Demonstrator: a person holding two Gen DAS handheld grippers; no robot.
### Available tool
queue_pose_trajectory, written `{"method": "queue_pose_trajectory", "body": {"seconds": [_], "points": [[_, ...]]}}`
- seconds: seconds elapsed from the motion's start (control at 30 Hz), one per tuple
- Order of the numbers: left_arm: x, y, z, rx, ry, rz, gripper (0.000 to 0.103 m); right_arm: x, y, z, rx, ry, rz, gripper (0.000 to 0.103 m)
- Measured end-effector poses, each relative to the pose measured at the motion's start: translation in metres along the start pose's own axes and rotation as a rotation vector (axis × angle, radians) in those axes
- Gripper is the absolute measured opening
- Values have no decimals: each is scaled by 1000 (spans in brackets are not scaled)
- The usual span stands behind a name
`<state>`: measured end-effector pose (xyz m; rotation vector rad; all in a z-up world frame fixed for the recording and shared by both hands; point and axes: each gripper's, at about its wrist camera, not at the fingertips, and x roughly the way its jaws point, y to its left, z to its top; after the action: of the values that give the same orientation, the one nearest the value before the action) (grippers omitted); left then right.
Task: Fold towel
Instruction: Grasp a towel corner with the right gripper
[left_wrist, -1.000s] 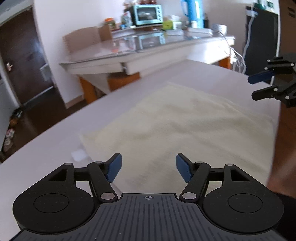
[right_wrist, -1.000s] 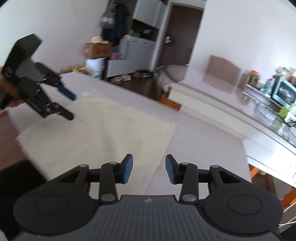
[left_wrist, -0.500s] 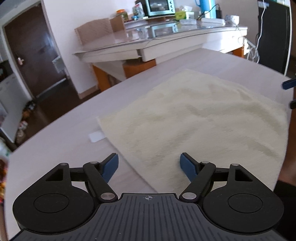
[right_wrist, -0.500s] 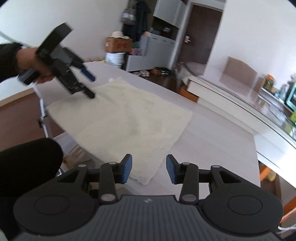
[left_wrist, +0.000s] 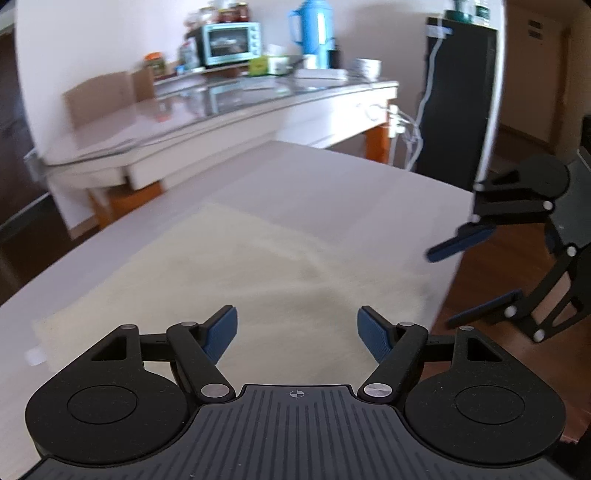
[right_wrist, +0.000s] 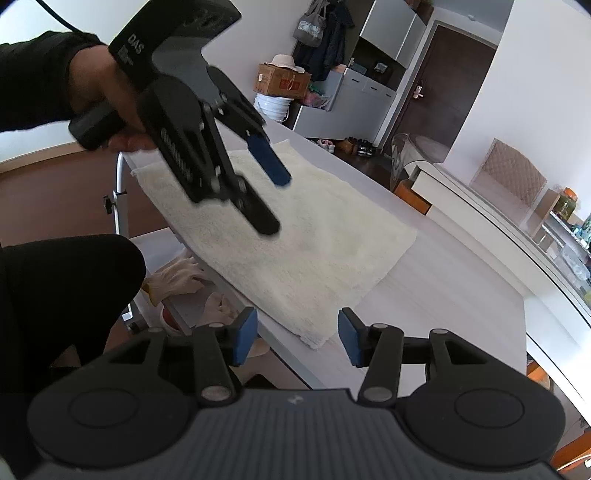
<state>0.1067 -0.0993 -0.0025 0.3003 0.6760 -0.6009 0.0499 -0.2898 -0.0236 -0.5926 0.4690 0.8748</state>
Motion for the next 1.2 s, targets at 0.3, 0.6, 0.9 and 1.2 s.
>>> {"method": "queue_pose_trajectory", "body": {"seconds": [0.3, 0.6, 0.9, 1.2], "points": [[17, -8, -7, 23, 51, 25, 77, -2, -5, -10, -15, -26, -59, 54], [19, 3, -12, -30, 44, 22, 83, 0, -8, -17, -56, 8, -109, 57], [15, 24, -17, -93, 46, 37, 83, 5, -4, -13, -115, -1, -142, 62], [14, 26, -19, -99, 35, 25, 85, 15, 16, -1, -234, -33, -127, 62]]}}
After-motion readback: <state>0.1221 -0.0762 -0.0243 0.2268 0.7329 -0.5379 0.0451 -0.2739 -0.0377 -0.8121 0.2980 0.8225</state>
